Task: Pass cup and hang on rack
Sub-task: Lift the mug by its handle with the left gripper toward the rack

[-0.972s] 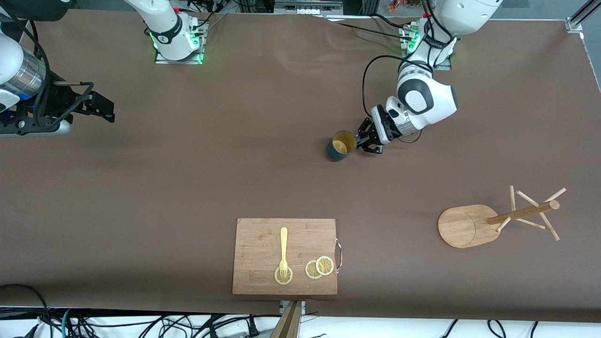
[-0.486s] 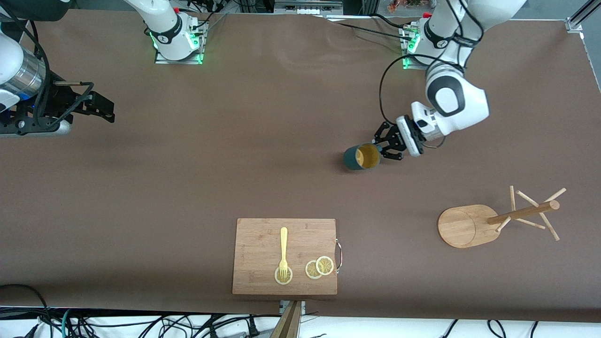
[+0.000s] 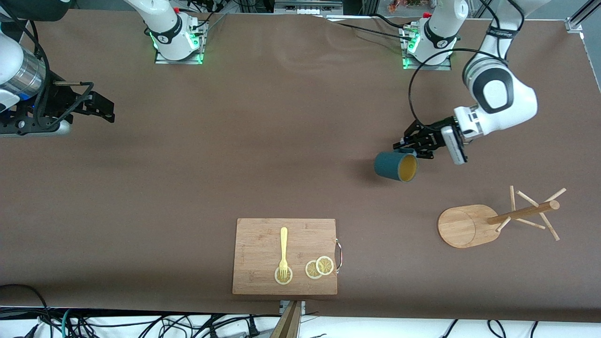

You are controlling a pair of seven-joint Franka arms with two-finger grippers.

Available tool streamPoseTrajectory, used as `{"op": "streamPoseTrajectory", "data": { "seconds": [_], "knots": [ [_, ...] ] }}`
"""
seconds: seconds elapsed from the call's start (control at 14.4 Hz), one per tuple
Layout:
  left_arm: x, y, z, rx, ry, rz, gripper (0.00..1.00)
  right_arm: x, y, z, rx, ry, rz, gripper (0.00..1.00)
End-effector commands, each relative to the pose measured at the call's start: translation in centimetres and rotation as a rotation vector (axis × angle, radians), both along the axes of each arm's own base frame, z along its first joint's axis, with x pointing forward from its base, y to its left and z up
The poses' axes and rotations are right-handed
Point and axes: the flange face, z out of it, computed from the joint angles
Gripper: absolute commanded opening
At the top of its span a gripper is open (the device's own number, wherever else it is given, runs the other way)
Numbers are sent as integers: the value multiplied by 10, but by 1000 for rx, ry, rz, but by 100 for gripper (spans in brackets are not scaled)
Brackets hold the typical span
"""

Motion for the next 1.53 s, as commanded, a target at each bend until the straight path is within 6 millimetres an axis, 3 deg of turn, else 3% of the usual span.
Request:
{"op": "streamPoseTrajectory", "data": {
  "seconds": [0.0, 0.21, 0.83, 1.25, 1.46],
  "knots": [
    [-3, 48, 18, -45, 78, 45, 0, 1, -1, 4, -4, -9, 12, 100],
    [2, 94, 37, -80, 145, 78, 0, 1, -1, 4, -2, -9, 12, 100],
    [15, 162, 76, -269, 385, 300, 0, 1, -2, 3, -4, -9, 11, 100],
    [24, 202, 46, -443, 463, 311, 0, 1, -1, 4, -3, -11, 12, 100],
    [31, 209, 39, -547, 475, 289, 0, 1, -1, 4, -3, -11, 12, 100]
  ]
}}
